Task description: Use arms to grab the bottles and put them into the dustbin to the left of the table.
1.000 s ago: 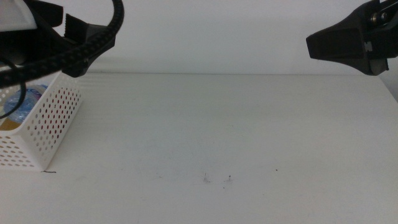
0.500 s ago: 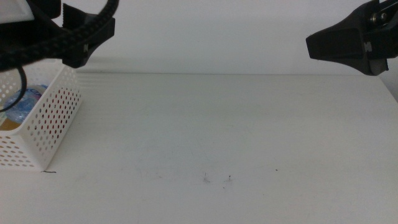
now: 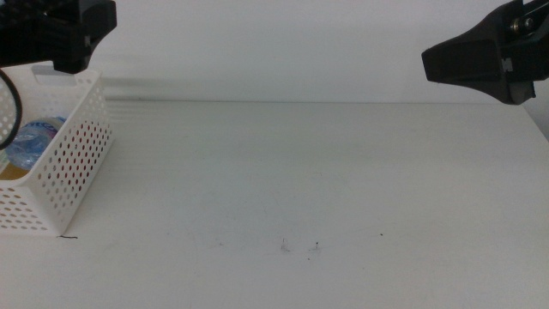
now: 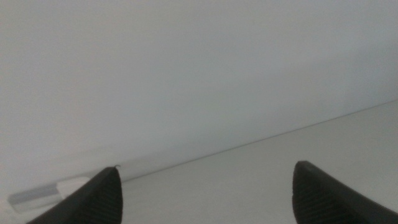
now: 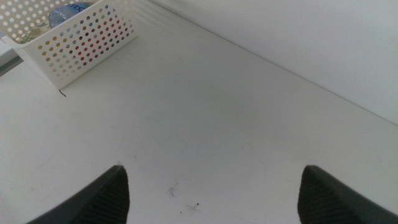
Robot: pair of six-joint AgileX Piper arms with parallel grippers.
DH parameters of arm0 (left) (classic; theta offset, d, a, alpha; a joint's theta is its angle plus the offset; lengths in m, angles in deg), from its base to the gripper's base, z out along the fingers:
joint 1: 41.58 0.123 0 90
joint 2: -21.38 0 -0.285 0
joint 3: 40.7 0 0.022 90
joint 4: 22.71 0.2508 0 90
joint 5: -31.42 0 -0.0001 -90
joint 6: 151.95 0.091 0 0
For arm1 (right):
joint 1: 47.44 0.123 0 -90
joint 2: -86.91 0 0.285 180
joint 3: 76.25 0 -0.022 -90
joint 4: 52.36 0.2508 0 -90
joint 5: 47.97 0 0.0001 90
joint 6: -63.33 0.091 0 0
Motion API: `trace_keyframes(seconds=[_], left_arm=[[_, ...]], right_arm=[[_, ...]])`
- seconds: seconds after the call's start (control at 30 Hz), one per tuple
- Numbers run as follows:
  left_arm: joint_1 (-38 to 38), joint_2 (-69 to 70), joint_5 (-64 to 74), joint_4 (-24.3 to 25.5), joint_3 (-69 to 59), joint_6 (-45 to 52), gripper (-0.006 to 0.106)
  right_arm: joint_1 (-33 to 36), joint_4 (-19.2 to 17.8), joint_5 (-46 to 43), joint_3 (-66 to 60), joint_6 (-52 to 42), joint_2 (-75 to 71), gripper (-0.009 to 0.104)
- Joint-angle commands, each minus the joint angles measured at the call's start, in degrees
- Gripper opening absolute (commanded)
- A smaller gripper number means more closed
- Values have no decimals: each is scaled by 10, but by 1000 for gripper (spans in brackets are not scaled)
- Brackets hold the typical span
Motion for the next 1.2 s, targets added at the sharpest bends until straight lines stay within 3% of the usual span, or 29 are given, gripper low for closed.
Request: trace_keyframes(seconds=[0.0,0.1,0.43,0.57,0.7,0.8,1.0,1.17], left_arm=[[-1,3,-10,17,-1,-12,94],[-1,3,-10,50,-1,-12,94],[-1,11,-10,54,-3,-12,94],[-1,37,-5,52,-23,-12,94],[7,83,-5,11,-83,-12,94],[30,137,-5,-21,-146,-12,94],[96,275,-5,-21,-281,-12,94],[121,390,-5,-21,-362,-11,94]], right_arm=[[-4,-2,-4,5,-4,-3,87],[-4,-2,-4,5,-4,-3,87],[-4,-2,-4,3,-4,-3,87],[-4,-6,-6,-5,-4,-5,87],[-4,-8,-7,-28,-4,-6,87],[-8,-8,-76,-84,-4,-21,87],[-91,-4,-320,-299,-4,-108,87],[-206,-22,-329,-442,-4,-252,87]])
